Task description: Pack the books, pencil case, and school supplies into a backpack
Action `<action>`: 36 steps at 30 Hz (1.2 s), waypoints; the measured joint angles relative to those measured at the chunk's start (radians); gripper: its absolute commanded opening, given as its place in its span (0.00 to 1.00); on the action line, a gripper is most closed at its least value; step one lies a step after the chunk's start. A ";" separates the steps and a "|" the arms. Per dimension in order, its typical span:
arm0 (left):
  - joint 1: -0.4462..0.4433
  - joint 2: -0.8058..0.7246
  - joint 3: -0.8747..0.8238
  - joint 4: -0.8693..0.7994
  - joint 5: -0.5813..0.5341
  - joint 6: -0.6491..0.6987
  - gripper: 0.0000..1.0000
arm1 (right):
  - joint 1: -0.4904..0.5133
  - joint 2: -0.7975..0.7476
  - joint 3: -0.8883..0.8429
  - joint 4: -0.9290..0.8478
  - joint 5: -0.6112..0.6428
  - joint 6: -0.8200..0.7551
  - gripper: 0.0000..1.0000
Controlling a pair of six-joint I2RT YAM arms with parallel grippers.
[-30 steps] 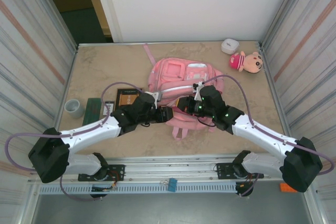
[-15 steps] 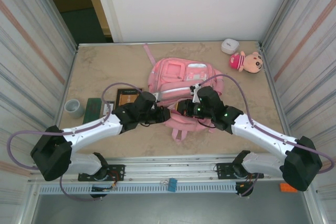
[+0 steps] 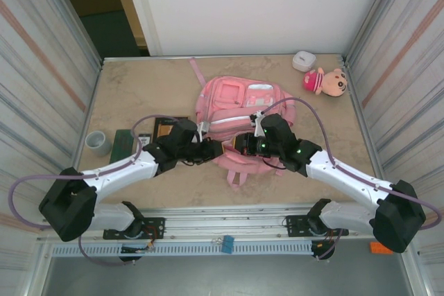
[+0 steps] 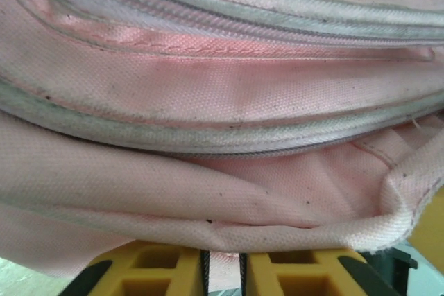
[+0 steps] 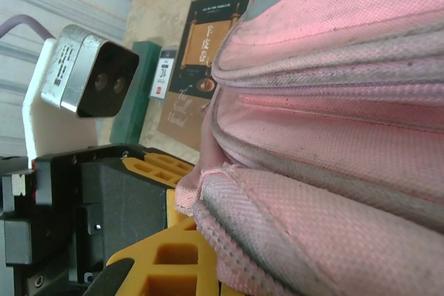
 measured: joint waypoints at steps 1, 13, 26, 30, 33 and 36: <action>0.000 0.003 0.000 0.006 0.006 -0.002 0.25 | -0.001 0.001 0.001 0.000 -0.002 0.000 0.03; 0.000 0.033 -0.004 0.077 0.041 -0.049 0.12 | -0.003 0.008 0.001 0.001 -0.003 0.000 0.02; 0.000 0.030 -0.028 0.078 0.024 -0.082 0.32 | 0.002 0.009 0.002 -0.011 0.000 0.000 0.02; 0.000 0.030 -0.027 0.064 0.021 -0.079 0.25 | 0.009 0.009 0.006 -0.019 0.007 0.000 0.02; 0.000 0.031 -0.026 0.046 0.008 -0.069 0.14 | 0.011 0.009 0.006 -0.024 0.007 -0.001 0.02; -0.001 0.037 -0.020 0.041 0.011 -0.059 0.08 | 0.012 0.008 0.010 -0.041 0.008 -0.009 0.02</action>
